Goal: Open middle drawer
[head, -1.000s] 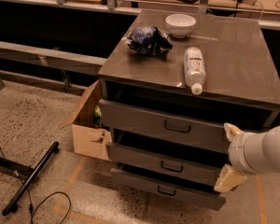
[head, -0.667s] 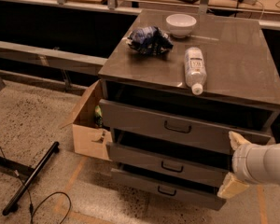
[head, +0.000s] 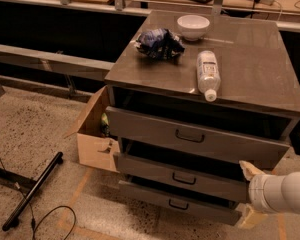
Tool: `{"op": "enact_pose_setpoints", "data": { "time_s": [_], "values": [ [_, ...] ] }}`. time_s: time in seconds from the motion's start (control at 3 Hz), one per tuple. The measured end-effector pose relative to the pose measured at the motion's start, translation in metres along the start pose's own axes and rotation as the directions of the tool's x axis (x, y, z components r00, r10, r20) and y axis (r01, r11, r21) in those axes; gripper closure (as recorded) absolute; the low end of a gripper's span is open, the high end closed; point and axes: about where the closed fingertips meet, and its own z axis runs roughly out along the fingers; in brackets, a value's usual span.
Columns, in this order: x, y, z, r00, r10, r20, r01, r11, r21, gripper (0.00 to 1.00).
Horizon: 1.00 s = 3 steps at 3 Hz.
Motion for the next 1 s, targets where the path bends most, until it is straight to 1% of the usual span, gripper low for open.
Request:
{"op": "enact_pose_setpoints", "data": {
  "time_s": [0.33,0.67,1.0],
  "values": [
    [0.008,0.017,0.034,0.999,-0.029,0.039,0.029,0.9995,-0.014,0.00],
    [0.020,0.030,0.068,0.999,-0.021,0.049,0.023,0.9994,-0.027,0.00],
    [0.030,0.037,0.098,0.999,-0.006,0.050,0.008,0.9991,-0.042,0.00]
  ]
}}
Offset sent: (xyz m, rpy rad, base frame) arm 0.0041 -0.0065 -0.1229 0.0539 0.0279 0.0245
